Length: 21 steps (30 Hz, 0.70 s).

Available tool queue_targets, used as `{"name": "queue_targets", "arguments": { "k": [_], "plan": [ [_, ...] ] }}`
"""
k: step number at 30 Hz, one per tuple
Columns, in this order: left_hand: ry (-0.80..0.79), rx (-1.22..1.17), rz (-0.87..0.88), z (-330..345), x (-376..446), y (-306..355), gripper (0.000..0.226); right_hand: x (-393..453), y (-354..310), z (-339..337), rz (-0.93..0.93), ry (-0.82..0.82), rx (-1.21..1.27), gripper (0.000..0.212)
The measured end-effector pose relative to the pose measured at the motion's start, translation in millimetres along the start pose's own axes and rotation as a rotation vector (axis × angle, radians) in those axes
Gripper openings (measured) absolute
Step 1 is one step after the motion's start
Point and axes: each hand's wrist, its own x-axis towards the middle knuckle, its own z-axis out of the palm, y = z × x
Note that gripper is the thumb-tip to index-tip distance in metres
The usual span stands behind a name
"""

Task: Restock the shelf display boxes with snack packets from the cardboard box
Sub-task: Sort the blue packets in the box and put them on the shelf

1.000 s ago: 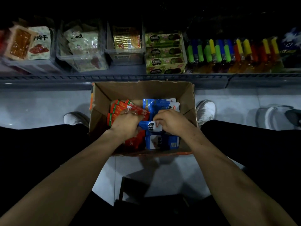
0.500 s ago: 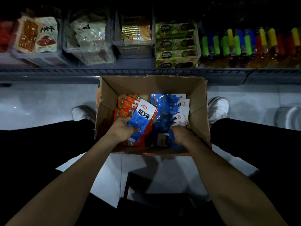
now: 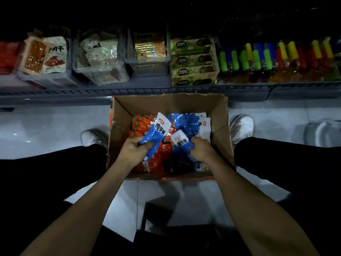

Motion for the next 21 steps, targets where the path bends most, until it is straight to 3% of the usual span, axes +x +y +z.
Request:
{"name": "queue_targets", "arguments": {
  "k": [6,9,11,13,16,18,21],
  "plan": [
    [-0.006,0.032,0.226,3.6,-10.5,19.7,0.028,-22.5,-53.6,-45.6,-0.104,0.053,0.811,0.019],
    [0.086,0.315,0.418,0.6,-6.5,19.8,0.041,-38.4,-70.3,-60.9,-0.166,0.04,0.962,0.028],
    [0.109,0.538,0.464,0.0,-4.4,23.1,0.053,-44.8,-77.3,-65.8,-0.171,0.06,1.041,0.024],
    [0.123,0.569,0.456,1.3,-13.2,33.1,0.064,-51.9,-83.3,-67.9,-0.178,0.066,1.093,0.026],
    [0.129,0.414,0.466,2.0,-32.3,49.3,0.073,-61.9,-90.8,-71.8,-0.232,0.057,1.137,0.032],
    [0.112,0.223,0.513,0.3,-38.6,56.2,0.064,-66.3,-94.5,-74.0,-0.249,0.061,1.176,0.031],
    [0.153,-0.109,0.408,-4.3,-39.7,64.9,0.049,-73.7,-99.0,-75.8,-0.217,0.105,1.196,0.029]
  ]
}}
